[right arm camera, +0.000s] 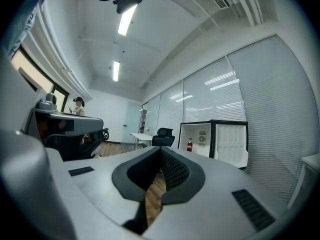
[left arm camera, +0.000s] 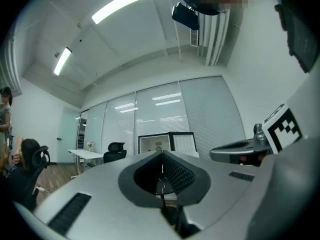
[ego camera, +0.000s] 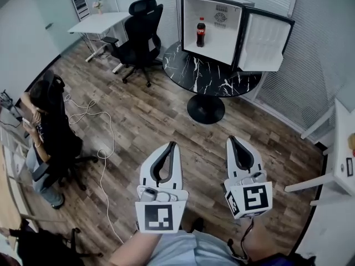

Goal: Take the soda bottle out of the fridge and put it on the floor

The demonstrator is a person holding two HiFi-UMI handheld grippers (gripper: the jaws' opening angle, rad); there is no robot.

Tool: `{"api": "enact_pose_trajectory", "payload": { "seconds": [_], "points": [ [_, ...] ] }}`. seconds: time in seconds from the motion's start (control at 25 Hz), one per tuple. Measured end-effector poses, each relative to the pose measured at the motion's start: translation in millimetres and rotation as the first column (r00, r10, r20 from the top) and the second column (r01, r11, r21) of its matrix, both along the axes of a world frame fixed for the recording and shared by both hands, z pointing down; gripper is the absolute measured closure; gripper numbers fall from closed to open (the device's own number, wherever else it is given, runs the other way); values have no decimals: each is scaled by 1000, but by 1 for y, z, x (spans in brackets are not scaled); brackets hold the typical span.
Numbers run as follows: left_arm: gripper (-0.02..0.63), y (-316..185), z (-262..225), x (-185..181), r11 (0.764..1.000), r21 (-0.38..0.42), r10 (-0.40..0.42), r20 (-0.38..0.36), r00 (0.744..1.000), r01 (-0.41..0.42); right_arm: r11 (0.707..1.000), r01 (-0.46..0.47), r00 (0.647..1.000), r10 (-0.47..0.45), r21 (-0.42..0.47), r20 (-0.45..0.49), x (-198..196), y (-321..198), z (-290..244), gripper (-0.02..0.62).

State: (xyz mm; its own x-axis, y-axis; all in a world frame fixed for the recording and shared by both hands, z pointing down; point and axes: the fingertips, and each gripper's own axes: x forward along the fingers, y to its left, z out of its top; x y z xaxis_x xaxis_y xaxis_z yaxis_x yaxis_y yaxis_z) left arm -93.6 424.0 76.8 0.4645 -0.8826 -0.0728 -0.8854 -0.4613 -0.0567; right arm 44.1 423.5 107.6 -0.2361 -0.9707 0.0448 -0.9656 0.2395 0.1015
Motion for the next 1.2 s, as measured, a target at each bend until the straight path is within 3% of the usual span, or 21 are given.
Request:
{"api": "enact_pose_trajectory", "payload": {
  "seconds": [0.36,0.68,1.2],
  "points": [
    [588,-153,-7,-20,999,26,44,4,999,-44,999,-40,999,40,-20,12,-24,-144,-3,581],
    [588,-240,-20,-27,994,48,98,-2,995,-98,996,-92,996,92,9,8,-30,-224,-20,583],
    [588,-359,21,42,987,-19,158,25,987,-157,989,-145,989,145,-21,25,32,-340,6,583]
  ]
}}
